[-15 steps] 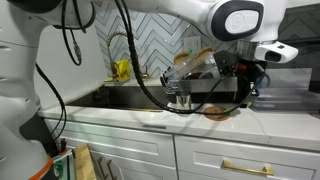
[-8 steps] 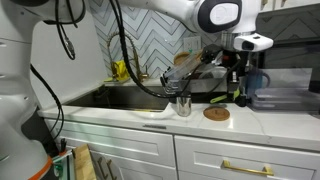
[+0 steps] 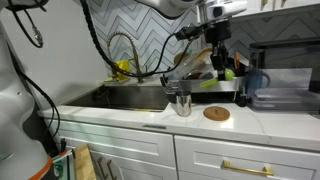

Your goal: Pick up the brown lid from the silver cup and put it on the kitchen counter, pick up the green measuring spoon and put it in the silver cup

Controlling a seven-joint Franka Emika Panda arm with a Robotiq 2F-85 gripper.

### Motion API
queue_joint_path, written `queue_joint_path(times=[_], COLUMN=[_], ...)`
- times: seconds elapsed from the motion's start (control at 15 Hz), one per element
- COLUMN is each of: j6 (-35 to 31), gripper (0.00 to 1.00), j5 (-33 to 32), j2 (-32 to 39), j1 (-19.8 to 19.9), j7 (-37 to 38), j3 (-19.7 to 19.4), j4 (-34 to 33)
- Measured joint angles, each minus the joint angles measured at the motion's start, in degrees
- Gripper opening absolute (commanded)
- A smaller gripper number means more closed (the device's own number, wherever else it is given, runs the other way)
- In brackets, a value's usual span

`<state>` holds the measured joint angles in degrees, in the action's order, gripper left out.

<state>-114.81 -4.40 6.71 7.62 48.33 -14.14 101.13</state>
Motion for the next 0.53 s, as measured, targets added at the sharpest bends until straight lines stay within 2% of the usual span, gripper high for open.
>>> queue_joint_path(times=[0.13, 0.2, 0.27, 0.4, 0.53], j6=[-0.2, -1.0, -3.7, -7.6, -8.1], gripper=[0.03, 0.12, 0.12, 0.12, 0.12], j5=[-4.1, -6.3, -8.2, -9.9, -10.1], j2=[-2.0, -2.9, -3.8, -5.3, -6.1], j1=[-1.0, -1.4, -1.7, -2.0, -1.9], j7=[6.4, 9.8, 12.8, 15.5, 15.8], j3=[1.3, 2.0, 2.7, 3.4, 3.4], j4=[1.8, 2.9, 4.2, 6.5, 7.4])
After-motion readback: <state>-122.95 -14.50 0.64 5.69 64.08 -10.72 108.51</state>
